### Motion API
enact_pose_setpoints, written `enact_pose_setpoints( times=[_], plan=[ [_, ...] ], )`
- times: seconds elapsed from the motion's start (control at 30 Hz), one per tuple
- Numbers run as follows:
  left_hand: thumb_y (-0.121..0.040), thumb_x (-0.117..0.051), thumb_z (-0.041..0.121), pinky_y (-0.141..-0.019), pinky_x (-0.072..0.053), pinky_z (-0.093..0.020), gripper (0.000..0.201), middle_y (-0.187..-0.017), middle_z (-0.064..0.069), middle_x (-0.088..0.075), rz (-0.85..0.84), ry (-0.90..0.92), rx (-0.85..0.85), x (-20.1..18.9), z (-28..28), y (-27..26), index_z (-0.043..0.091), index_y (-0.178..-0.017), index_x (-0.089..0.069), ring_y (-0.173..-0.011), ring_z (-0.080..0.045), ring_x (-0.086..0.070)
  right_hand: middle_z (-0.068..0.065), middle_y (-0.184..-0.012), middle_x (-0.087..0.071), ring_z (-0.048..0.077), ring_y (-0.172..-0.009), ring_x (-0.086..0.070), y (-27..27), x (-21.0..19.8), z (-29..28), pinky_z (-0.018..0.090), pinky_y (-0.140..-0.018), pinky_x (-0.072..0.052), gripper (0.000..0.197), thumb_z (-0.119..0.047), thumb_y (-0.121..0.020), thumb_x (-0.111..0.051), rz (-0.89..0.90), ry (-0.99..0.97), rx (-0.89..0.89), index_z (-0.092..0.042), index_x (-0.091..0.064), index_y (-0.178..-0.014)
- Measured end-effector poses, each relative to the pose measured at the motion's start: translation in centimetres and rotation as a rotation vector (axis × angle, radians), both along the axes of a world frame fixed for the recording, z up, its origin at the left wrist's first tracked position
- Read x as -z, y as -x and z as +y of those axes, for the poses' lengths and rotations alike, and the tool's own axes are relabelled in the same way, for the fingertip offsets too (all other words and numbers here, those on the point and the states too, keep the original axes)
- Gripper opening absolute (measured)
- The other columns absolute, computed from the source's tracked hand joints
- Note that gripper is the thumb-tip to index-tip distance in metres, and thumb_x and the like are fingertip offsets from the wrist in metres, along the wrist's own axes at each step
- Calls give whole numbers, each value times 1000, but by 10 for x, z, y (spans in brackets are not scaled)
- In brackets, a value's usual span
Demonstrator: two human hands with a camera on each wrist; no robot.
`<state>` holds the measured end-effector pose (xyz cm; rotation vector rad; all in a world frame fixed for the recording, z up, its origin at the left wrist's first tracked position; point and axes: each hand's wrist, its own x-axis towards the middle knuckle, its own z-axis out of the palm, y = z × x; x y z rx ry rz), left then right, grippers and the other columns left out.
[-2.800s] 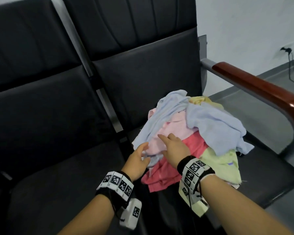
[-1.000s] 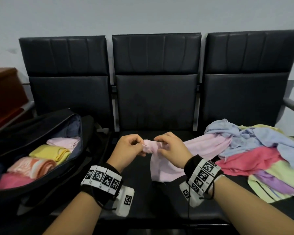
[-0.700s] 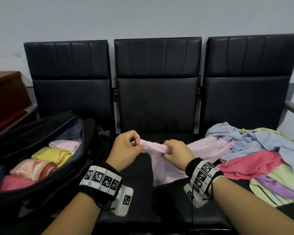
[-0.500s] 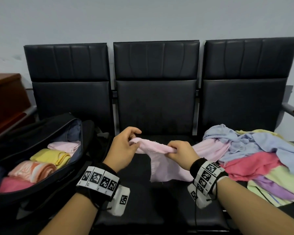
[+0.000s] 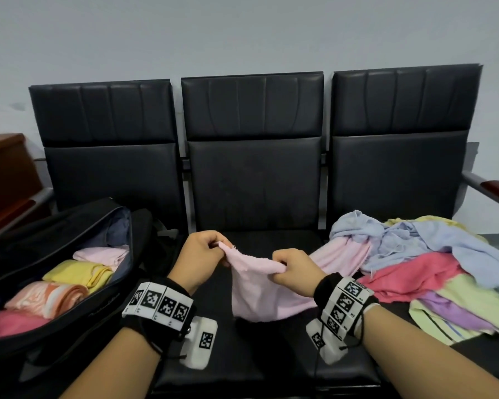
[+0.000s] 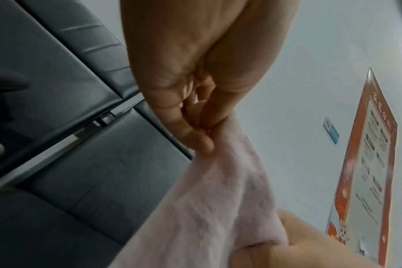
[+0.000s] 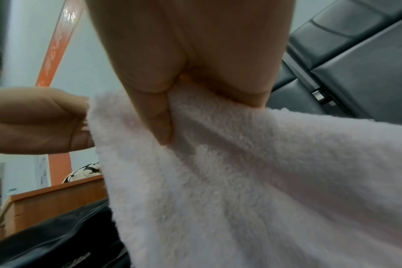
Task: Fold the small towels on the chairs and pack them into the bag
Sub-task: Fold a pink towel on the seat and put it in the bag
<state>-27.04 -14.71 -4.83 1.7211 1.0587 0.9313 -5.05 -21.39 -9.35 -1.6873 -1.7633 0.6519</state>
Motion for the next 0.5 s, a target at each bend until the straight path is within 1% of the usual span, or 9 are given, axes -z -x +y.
enact_pose_setpoints(
  times=[0.1,0.17,0.2,0.27,0.33,0.37,0.43,0.47,0.5],
  plan=[
    [-80,-58,-9,-69,-58,-26,27,-79,-9,-75,-11,46,3,-2,-1,1,9,-69,-76,-77,-20,-72,-8,-64,-53,3,-59,-45,-1,5,-1,21,-59,-38,28,-23,-72,-80,15,-7,15,-16,-54,-64],
    [-84,-68,6,-74,-56,-24,18,-81,-7,-75,-15,44,0,-4,-3,2,12,-70,-77,-81,-16,-71,-7,-74,-58,4,-65,-49,1,5,-2,19,-62,-42,29,-31,-69,-85,27,-7,-8,-14,-61,-72],
    [-83,-72,11,-73,-55,-21,14,-80,-5,-76,6,9,-15,-4,-3,1,14,-70,-77,-80,-11,-71,-7,-79,-61,4,-69,-53,2,5,-3,19,-65,-45,29,-35,-69,-85,41,-11,-27,-16,-64,-75],
    [-76,-78,7,-70,-52,-19,11,-79,-2,-74,89,-75,-26,-5,-4,1,17,-72,-75,-75,-6,-69,-6,-87,-63,7,-80,-60,4,2,-4,23,-75,-51,21,-35,-76,-81,85,-55,-54,-18,-70,-79],
    [-72,-74,-2,-74,-49,-19,23,-83,1,-71,216,-160,-14,-5,-3,2,18,-82,-71,-79,-6,-66,-6,-91,-64,7,-86,-62,3,-2,-3,24,-82,-52,6,-23,-84,-75,104,-128,-50,-19,-72,-85],
    [-73,-71,-3,-77,-48,-18,27,-88,4,-70,293,-206,-8,-4,-3,3,19,-89,-70,-85,-6,-65,-9,-91,-63,5,-87,-61,0,-3,-2,21,-82,-50,5,-17,-86,-72,86,-161,-50,-20,-72,-90],
    [-80,-64,-3,-87,-48,-19,36,-102,5,-67,436,-280,0,0,-2,7,19,-108,-69,-96,-9,-62,-14,-86,-61,0,-81,-58,-7,-3,-2,13,-77,-45,24,-10,-86,-69,28,-157,-59,-24,-67,-105],
    [-84,-62,-2,-90,-48,-21,36,-105,3,-66,488,-309,1,1,-2,10,17,-113,-69,-100,-11,-61,-14,-81,-59,0,-75,-56,-10,-3,-2,13,-73,-44,28,-12,-85,-69,-14,-118,-61,-26,-64,-109],
    [-87,-61,-1,-91,-48,-23,32,-105,2,-66,527,-336,-3,2,-1,12,16,-113,-70,-100,-12,-61,-13,-76,-58,2,-70,-55,-14,-2,-3,15,-69,-45,27,-16,-85,-71,-64,-77,-70,-29,-63,-108]
  ],
)
